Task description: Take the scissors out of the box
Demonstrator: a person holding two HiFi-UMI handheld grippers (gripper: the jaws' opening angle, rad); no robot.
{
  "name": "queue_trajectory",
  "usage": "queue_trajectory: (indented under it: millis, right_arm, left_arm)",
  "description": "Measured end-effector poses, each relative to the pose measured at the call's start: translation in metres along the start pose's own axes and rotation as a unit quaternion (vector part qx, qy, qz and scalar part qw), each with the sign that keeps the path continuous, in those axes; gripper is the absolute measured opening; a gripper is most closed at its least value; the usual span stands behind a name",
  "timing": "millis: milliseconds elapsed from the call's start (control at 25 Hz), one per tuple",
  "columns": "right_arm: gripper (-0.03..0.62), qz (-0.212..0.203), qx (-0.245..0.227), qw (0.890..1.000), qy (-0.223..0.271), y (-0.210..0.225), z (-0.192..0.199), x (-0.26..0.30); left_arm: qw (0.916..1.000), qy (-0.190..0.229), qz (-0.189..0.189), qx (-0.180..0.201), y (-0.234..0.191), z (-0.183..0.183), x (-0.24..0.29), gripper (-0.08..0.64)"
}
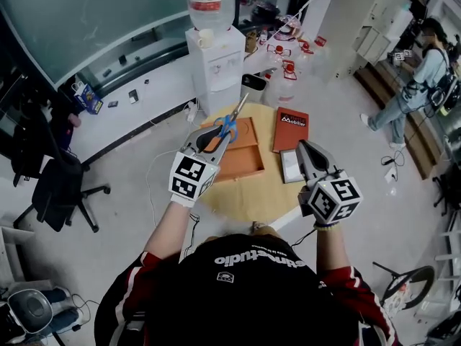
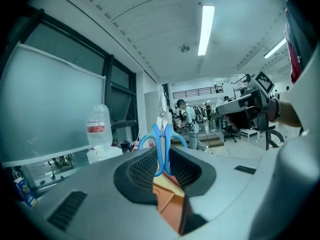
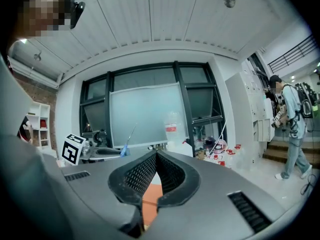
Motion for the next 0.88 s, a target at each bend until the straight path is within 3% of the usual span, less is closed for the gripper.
queue_trajectory:
  millis: [360, 880]
  right_arm:
    - [0.026, 0.002, -0.009, 1.000, 0.020, -0.009, -0.013, 0.000]
    - [0.026, 0.017, -0.023, 0.999, 0.025, -0.011, -0.021, -0.005]
  left_arm:
    - [0.9981, 0.046, -0.036, -0.017, -0.013, -0.042, -0.037, 0.089]
    - [0.9943, 0.052, -0.087, -0.032, -0.030, -0.038, -0.073, 0.089]
Point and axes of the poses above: the fingertips, and each gripper's own axes: x forward along the fingers, y to its right, z out of its underside, the point moved 1 cm from there along -x, backward along the fingers, and after that the axes turned 9 degrees about -z, right-handed, at the moved point
